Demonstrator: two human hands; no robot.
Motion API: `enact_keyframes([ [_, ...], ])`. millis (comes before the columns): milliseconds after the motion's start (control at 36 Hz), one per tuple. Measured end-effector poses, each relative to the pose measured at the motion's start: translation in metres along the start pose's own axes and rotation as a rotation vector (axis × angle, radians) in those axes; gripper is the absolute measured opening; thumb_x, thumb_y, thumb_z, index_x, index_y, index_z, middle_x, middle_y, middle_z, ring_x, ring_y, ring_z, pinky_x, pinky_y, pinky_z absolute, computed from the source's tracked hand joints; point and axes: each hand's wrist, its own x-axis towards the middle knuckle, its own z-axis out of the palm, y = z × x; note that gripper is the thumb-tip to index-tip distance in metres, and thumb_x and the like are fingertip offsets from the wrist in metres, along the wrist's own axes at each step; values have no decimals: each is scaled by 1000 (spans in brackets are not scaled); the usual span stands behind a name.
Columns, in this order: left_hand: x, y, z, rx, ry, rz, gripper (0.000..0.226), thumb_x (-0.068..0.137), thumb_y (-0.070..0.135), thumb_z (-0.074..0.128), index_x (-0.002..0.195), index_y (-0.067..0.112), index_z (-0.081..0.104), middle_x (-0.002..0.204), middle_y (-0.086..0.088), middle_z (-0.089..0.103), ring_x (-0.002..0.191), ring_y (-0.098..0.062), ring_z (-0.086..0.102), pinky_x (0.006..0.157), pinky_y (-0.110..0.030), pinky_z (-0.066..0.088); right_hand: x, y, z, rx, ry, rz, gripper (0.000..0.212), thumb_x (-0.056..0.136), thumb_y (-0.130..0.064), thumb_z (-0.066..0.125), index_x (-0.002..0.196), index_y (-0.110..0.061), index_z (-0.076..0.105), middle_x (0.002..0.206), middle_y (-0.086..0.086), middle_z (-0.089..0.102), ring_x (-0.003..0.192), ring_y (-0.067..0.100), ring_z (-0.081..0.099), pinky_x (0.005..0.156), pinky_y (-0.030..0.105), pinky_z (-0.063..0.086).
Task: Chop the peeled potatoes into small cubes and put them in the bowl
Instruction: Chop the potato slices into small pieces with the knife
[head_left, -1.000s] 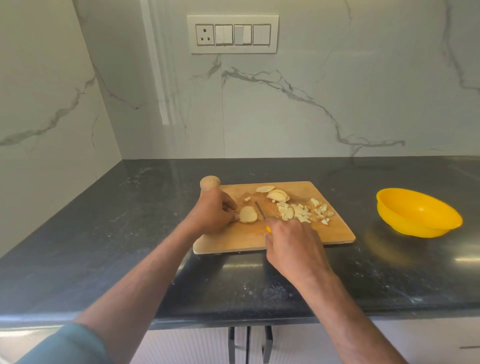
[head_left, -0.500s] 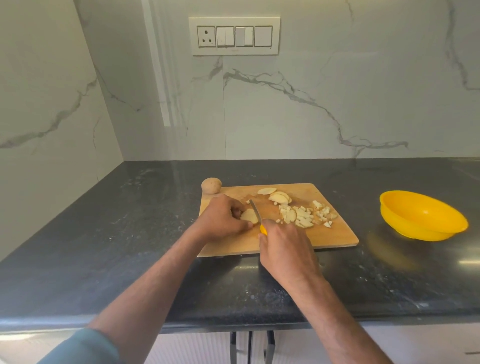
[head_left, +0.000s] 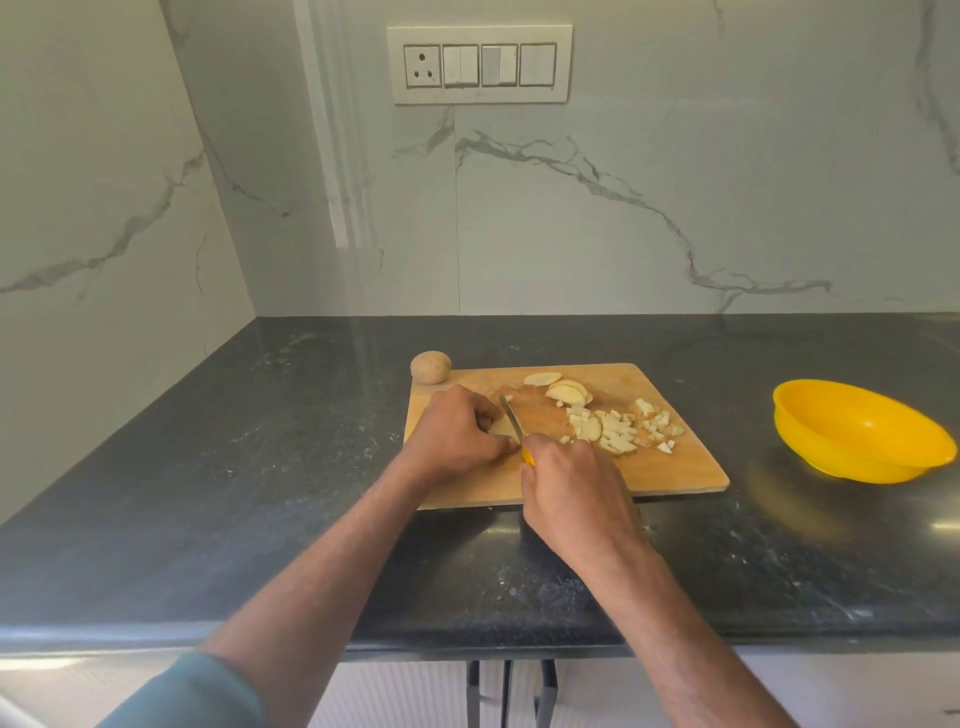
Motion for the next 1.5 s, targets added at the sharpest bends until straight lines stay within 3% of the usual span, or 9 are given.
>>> enact_keyframes([
  [167,-4,0,2,-7,5,-12,42,71,34,74,63,-2,52,59,-3,38,60,-14,31,58,-38,31,1,6,-4,35,-33,-13,25,103,-27,52,123,-17,63,95,1,68,74,14,46,71,23,37],
  [500,-9,4,2,38,14,-36,30,69,45,72,78,16,68,89,-18,71,76,-29,59,76,-49,54,-21,18,-9,-7,-15,15,23,100,-21,55,121,-20,65,92,-1,69,73,14,49,67,21,40],
  [667,-10,2,-1,-2,51,-53,32,71,37,83,74,12,63,72,-9,59,68,-15,48,74,-49,51,-22,27,-13,26,62,57,28,100,-27,55,124,-22,67,99,-5,74,85,13,68,65,16,35],
  [778,-11,0,-2,-17,93,-75,32,73,29,87,90,4,78,85,-10,72,80,-21,64,74,-36,54,-20,22,-8,69,59,38,30,99,-31,57,127,-23,66,102,-6,74,89,11,69,71,13,40],
  [861,-10,0,-2,-21,88,-64,32,74,27,87,99,8,79,82,1,69,75,-8,60,66,-18,48,-19,16,-1,62,42,22,30,100,-31,56,127,-23,65,96,-5,73,83,12,66,63,11,38],
  [1000,-11,2,-4,-32,84,-65,32,76,26,87,101,8,79,76,10,63,70,-3,57,64,-12,42,-11,6,3,34,56,7,27,99,-30,56,122,-22,67,92,-3,74,80,17,69,71,29,58],
  [1167,-11,3,-4,-20,91,-56,27,76,22,85,97,7,79,76,6,64,70,-5,57,65,-15,46,-1,-3,4,-5,64,-10,24,99,-28,55,116,-17,68,87,2,73,78,21,68,63,30,53],
  [1278,-11,5,-4,-17,104,-60,26,77,20,85,97,4,79,81,-1,69,78,-15,62,78,-31,56,1,-6,4,-37,39,-3,23,101,-26,53,116,-16,67,91,4,72,81,23,67,62,28,43],
  [1500,-8,3,-2,-20,91,-76,28,79,21,84,103,6,79,91,-2,73,81,-10,61,78,-24,52,-1,-2,2,6,1,-10,22,100,-26,54,116,-18,69,92,1,72,81,20,68,69,29,53],
])
